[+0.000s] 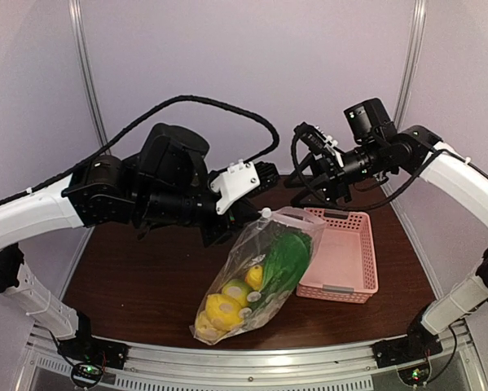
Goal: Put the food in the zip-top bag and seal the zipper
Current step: Zip the zipper on the zipper food storage bag.
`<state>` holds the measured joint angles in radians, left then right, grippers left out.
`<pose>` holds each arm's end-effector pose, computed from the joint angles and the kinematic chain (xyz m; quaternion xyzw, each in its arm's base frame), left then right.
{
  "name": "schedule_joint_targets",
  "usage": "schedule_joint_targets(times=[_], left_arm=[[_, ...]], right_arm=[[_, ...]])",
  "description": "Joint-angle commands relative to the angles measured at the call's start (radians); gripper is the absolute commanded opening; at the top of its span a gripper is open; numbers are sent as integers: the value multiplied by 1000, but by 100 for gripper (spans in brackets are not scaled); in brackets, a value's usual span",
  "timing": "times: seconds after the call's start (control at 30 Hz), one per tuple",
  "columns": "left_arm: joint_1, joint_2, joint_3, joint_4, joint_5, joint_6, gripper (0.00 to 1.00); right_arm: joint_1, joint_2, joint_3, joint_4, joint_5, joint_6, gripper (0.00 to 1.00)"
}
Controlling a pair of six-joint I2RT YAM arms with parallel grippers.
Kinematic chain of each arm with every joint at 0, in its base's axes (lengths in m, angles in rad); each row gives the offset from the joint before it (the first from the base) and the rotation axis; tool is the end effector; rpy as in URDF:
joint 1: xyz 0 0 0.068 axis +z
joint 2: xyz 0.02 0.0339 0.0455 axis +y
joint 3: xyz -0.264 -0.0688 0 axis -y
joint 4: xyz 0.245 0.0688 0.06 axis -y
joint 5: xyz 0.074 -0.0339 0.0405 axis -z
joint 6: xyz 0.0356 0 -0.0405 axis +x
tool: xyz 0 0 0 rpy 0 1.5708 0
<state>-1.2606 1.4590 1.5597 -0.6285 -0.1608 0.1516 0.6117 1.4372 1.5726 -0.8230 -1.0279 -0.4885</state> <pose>0.1039 -0.3054 0.4052 0.5304 0.6836 -0.2022 0.4588 0.2206 0.1920 0.4090 -0.5907 0.5613 0.4665 0.3441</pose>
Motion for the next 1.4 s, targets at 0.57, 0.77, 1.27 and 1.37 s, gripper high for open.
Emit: schedule_joint_targets(times=[0.57,0.77,1.27,1.37], left_arm=[[-5,19,138,-47,30,65,0],[-5,26,132,-32,30,53,0],[-5,-1,97,26,20,16,0],[-5,-4,93,37,17,9,0]], right_arm=[[149,69,61,135,-143,194,47],[158,62,59,140,-101,206,43],[161,-7,-4,173,32,204,18],[164,-4,-8,166,38,197,18]])
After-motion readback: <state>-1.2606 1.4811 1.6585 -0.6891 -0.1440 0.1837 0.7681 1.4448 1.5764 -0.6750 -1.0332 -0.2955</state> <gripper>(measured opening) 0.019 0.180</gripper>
